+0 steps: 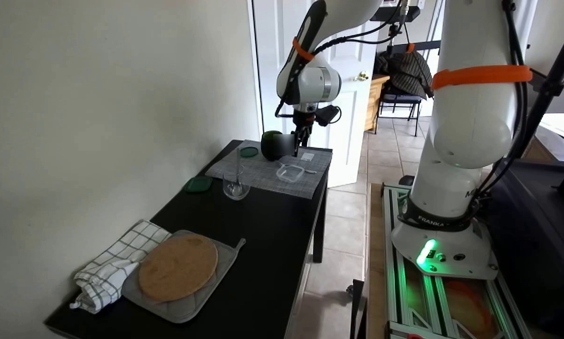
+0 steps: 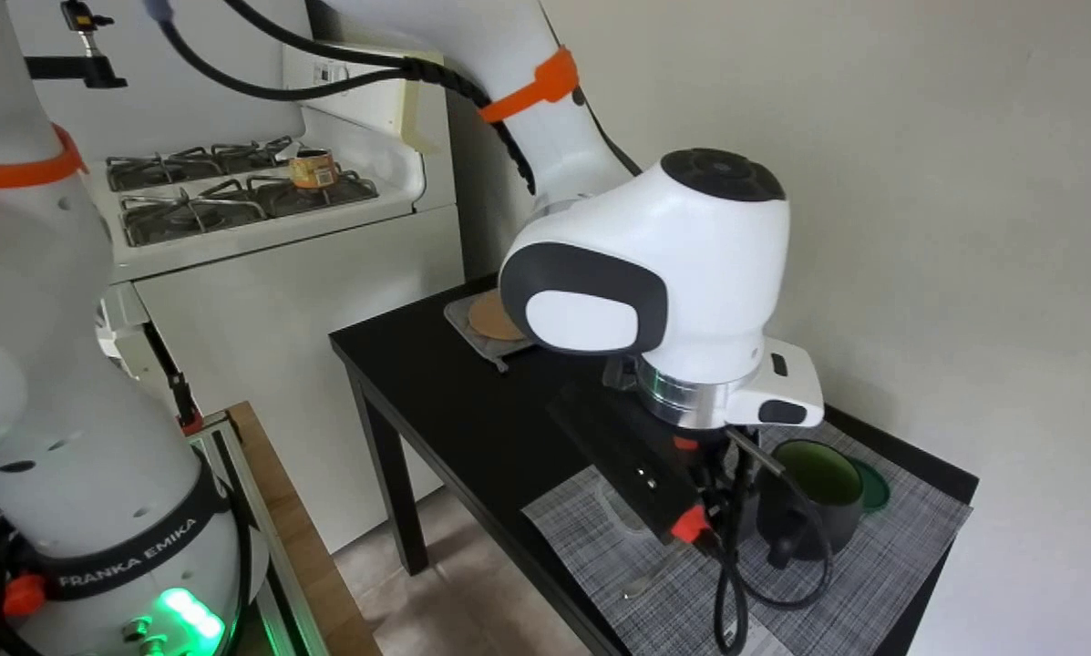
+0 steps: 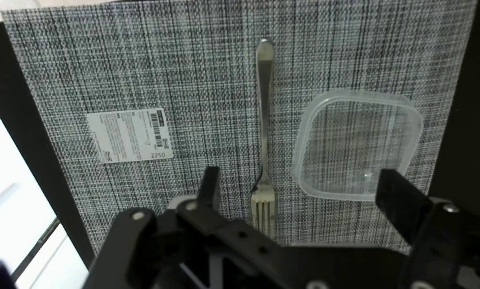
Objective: Pick up the fork and put it in the black cup
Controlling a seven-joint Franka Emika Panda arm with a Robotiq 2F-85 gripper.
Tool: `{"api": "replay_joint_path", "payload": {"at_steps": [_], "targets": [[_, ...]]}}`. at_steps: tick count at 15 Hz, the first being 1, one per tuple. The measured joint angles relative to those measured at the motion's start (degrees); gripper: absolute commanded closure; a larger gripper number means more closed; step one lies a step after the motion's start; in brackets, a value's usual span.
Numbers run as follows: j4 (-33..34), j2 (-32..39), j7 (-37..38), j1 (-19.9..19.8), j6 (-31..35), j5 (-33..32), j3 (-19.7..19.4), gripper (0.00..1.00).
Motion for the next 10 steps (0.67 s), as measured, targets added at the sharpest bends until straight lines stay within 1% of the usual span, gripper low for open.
{"api": "replay_joint_path", "payload": {"at_steps": [2,7,10], "targets": [[2.23,1.57,-0.99,-0.76,-1.76,0.45,0.01,0.00],[2.49,2.81,-1.95,-1.00,-0.11,0.99,0.23,0.00],[2.50,3.97,-6.56,-2.31,0.47,3.72,1.00,0.00]]}}
